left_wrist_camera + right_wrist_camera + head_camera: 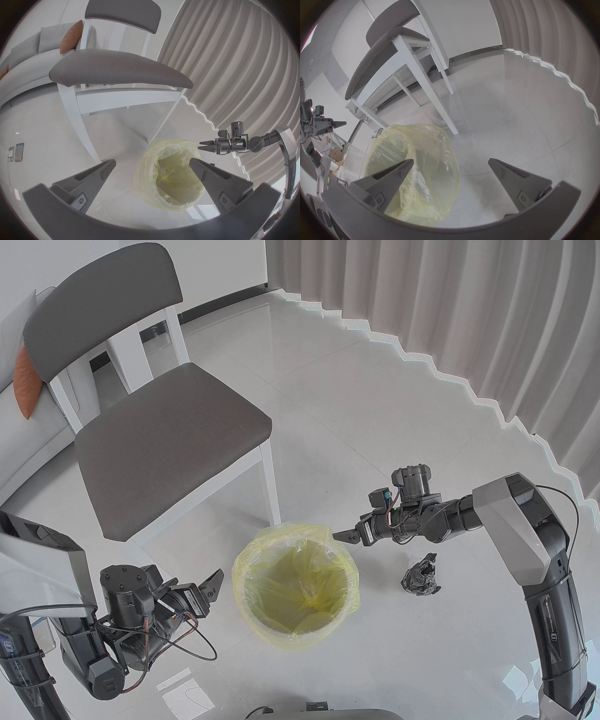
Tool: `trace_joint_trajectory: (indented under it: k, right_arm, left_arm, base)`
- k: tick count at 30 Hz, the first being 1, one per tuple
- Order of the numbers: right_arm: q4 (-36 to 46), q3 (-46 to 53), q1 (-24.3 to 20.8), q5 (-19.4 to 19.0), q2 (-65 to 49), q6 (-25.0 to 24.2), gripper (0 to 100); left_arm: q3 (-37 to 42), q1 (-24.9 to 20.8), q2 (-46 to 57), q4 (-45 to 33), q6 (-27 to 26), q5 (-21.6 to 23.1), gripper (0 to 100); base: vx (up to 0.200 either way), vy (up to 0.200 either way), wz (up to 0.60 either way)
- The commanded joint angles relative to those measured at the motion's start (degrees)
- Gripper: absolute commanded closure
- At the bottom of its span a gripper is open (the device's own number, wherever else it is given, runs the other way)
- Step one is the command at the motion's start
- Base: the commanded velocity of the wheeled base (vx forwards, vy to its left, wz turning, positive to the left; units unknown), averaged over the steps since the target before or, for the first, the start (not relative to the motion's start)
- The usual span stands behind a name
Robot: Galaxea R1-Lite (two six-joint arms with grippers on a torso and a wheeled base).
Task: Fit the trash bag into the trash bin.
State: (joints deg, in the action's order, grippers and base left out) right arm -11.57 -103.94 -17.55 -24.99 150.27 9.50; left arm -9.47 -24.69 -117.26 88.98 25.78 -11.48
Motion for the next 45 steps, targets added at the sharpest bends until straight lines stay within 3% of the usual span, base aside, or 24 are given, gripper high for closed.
trace_joint_trajectory:
  k: [1,17,28,37,45]
  right_arm:
    - [-0.5,-1.0,0.1,-0.1,2.7,0.1,0]
    - [0.6,-10.7,-0.3,-0.2,12.9,-0.6,0]
    - [14.5,-10.7,1.3,-0.2,19.5,0.3,0]
    - [14.6,-10.1,4.2,0.1,6.2,4.6,0]
    - [4.3,10.8,5.7,0.0,-8.2,4.7,0]
  left_arm:
    - [0.5,0.0,0.5,1.0,0.1,0.0,0]
    - [1.1,0.1,0.5,1.0,0.1,0.0,0]
    - [1.2,0.1,0.6,1.0,0.1,-0.6,0]
    - [-0.2,0.0,-0.5,1.0,0.3,-0.7,0]
    - [-0.7,-0.8,-0.4,1.0,0.1,-0.6,0]
  base:
    - [0.0,0.0,0.0]
    - [0.0,0.0,0.0]
    - [0.0,0.0,0.0]
    - [0.0,0.0,0.0]
    - [0.0,0.0,0.0]
